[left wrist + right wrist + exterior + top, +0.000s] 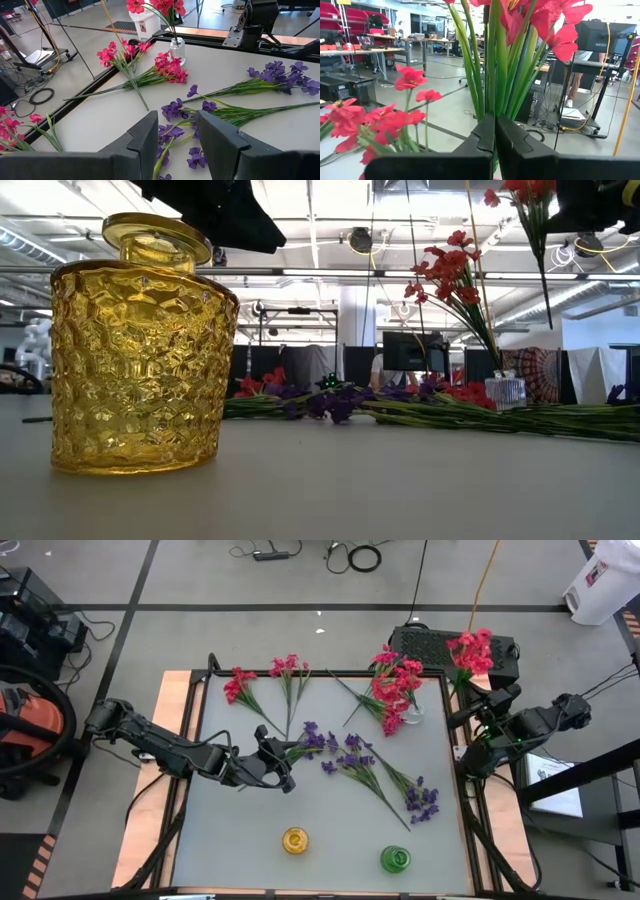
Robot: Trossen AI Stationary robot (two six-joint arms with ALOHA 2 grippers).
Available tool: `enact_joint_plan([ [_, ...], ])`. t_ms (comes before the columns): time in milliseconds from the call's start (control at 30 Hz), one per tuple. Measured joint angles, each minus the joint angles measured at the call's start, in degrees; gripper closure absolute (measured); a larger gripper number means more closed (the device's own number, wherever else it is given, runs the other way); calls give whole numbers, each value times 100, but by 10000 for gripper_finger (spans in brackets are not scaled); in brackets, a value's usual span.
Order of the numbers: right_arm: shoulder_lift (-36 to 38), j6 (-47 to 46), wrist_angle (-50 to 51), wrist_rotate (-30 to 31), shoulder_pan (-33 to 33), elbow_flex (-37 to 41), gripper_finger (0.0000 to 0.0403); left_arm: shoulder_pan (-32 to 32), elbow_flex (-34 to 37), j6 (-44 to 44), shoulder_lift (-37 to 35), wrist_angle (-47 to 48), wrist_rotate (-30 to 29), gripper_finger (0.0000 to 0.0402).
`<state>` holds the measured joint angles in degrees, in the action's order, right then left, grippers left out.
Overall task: Sort flowers into vase by color
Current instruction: Put the bottom red flower into the transparent vase
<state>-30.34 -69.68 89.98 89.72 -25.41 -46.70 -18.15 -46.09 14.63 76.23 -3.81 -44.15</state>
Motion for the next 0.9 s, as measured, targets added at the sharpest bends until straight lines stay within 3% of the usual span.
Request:
enact_joint_plan([
  [300,688,156,-42,23,-4,0,403,0,0,0,0,0,1,258],
  [567,463,708,-1167,25,93,192,403,1,0,-1,0,0,-1,258],
  [900,397,572,-1380,25,477,269,403,0,0,-1,0,0,0,258],
])
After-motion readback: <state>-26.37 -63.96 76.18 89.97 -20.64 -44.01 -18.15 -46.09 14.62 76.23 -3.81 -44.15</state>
